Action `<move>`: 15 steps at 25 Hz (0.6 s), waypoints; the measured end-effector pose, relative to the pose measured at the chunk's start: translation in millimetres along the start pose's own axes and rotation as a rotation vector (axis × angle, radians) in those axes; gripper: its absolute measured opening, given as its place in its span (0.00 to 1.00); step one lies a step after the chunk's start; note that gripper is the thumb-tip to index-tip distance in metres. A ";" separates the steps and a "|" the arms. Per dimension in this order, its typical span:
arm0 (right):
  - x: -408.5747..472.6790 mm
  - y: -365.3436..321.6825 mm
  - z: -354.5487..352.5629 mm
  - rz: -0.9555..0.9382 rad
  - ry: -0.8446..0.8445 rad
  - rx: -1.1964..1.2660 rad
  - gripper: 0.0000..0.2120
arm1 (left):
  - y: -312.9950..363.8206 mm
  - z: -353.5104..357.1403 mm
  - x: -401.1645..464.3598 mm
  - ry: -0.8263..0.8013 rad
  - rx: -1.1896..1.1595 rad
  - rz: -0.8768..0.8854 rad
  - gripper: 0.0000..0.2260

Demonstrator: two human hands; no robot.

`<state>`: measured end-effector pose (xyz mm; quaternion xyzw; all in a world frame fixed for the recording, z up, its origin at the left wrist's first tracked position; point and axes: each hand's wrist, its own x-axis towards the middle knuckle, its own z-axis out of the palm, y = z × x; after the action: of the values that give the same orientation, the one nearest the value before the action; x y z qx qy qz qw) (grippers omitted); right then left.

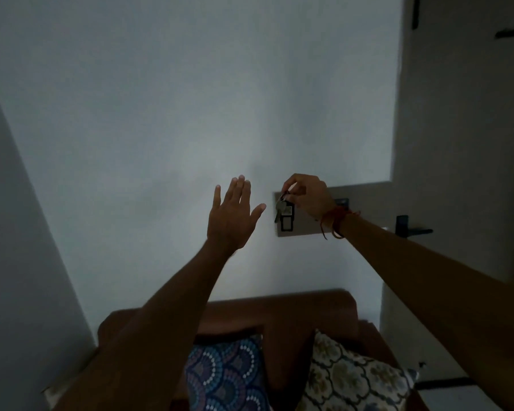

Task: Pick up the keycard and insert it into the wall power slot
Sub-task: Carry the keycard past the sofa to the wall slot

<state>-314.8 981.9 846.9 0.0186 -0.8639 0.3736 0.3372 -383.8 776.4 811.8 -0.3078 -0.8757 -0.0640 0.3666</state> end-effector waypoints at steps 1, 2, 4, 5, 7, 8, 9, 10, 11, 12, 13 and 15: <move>9.2 12.7 -5.0 0.002 0.010 -0.011 0.06 | 5.2 14.0 14.2 0.003 -0.010 0.010 0.33; 18.8 25.6 -10.6 0.005 0.015 -0.019 0.06 | 10.6 27.6 29.9 0.003 -0.021 0.022 0.34; 40.3 49.9 -22.4 0.020 0.026 -0.042 0.06 | 21.5 54.2 65.3 0.003 -0.056 0.037 0.34; 54.1 61.9 -29.2 0.031 0.036 -0.062 0.07 | 28.1 69.3 85.9 0.015 -0.073 0.046 0.34; 78.7 86.3 -41.8 0.046 0.057 -0.093 0.06 | 41.9 96.5 120.7 0.033 -0.101 0.069 0.34; 89.5 100.5 -48.0 0.048 0.079 -0.105 0.06 | 49.5 111.1 136.9 0.023 -0.106 0.084 0.34; 98.1 113.9 -52.8 0.046 0.101 -0.119 0.06 | 56.6 125.9 149.8 0.013 -0.101 0.096 0.34; 107.1 128.9 -57.7 0.045 0.120 -0.135 0.06 | 64.9 142.0 162.7 0.001 -0.100 0.107 0.34; 114.0 143.8 -62.3 0.049 0.131 -0.148 0.06 | 72.3 155.6 172.2 -0.017 -0.109 0.114 0.34; 119.8 157.9 -66.5 0.057 0.135 -0.159 0.06 | 78.8 166.7 179.6 -0.040 -0.125 0.123 0.34; 125.2 171.7 -70.0 0.065 0.139 -0.167 0.06 | 84.4 177.4 186.2 -0.056 -0.138 0.131 0.34; 138.5 197.8 -77.5 0.066 0.157 -0.169 0.06 | 93.9 197.3 202.6 -0.052 -0.155 0.144 0.34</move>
<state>-433.8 1205.8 842.6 -0.0678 -0.8634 0.3106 0.3918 -557.3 1018.0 796.5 -0.3988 -0.8529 -0.0972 0.3224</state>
